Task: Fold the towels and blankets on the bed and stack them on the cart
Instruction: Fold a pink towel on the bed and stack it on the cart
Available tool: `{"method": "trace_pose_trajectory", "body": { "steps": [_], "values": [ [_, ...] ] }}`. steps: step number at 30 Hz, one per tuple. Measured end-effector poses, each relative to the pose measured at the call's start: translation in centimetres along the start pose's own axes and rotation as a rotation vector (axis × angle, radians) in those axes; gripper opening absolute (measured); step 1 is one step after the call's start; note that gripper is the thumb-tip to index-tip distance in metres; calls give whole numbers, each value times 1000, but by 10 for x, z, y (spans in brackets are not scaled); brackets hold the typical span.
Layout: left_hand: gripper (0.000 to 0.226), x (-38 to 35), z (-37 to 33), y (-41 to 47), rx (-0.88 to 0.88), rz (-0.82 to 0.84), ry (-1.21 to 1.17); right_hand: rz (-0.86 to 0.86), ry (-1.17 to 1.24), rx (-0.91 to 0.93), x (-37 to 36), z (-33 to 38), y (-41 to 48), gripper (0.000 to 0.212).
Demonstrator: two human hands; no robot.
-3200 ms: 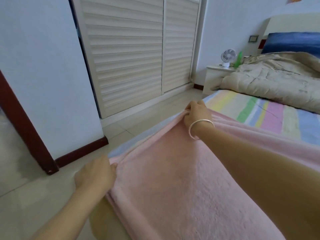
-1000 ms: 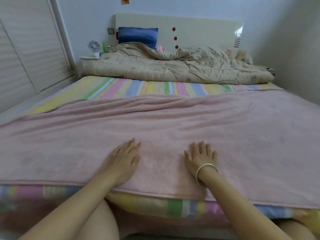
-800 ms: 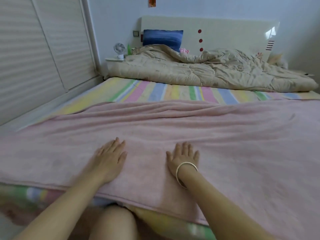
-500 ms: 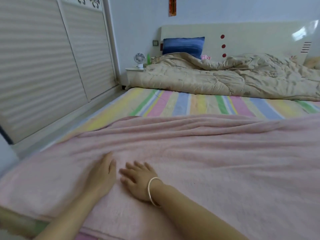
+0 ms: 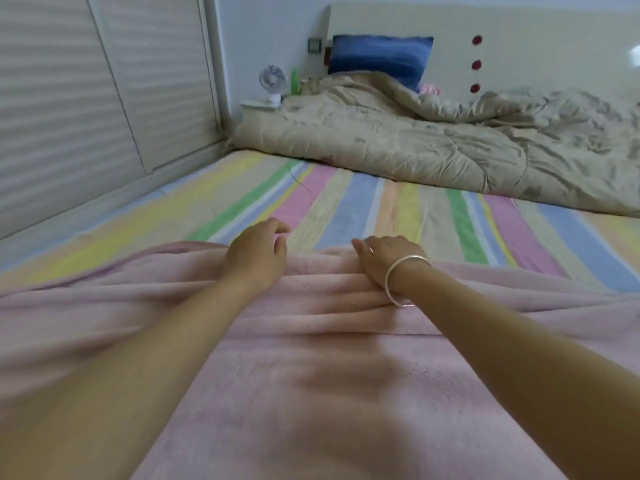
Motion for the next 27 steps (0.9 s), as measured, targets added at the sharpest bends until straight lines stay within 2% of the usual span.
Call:
{"method": "trace_pose_trajectory", "body": {
  "steps": [2, 5, 7, 8, 9, 11, 13, 15, 17, 18, 21, 23, 25, 27],
  "values": [
    [27, -20, -12, 12, 44, 91, 15, 79, 114, -72, -7, -17, -6, 59],
    [23, -38, -21, 12, 74, 295, 101, 67, 194, -156, -8, -28, -16, 52],
    [29, -39, -25, 14, 62, 404, 129, 109, 190, -156, -4, -29, -9, 35],
    [38, -38, -26, 14, 21, 474, 162, 132, 191, -163, -4, -30, -2, 21],
    [48, -37, -26, 18, -18, 544, 207, 157, 181, -181, -3, -29, 6, 17],
    [66, -33, -24, 23, -30, 635, 272, 221, 147, -232, -5, -28, 19, 36],
    [77, -30, -13, 35, 36, 682, 274, 276, 88, -289, -8, -28, 34, 50],
    [71, -27, 3, 44, 79, 717, 312, 357, 4, -327, -11, -24, 47, 47],
    [57, -23, 23, 54, 96, 781, 388, 457, -133, -300, -10, -15, 62, 22],
    [53, -22, 33, 60, 113, 833, 402, 507, -179, -283, -10, -8, 73, 18],
    [51, -19, 52, 71, 180, 979, 412, 634, -100, -334, -3, 7, 95, 30],
    [47, -16, 62, 83, 223, 947, 388, 583, -4, -335, -1, 12, 115, 30],
    [38, -13, 76, 104, 254, 756, 356, 369, 23, -361, -1, 21, 148, 25],
    [33, -9, 89, 123, 316, 514, 368, 249, 125, -380, -5, 36, 180, 14]
  ]
}}
Point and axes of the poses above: each hand's wrist, its own y-axis towards the middle knuckle, its own x-axis out of the back of the hand, z = x × y, the point moved 2 cm from there along y, towards the middle knuckle, and after that the axes turned 7 degrees about -z, right-handed, at the moved point
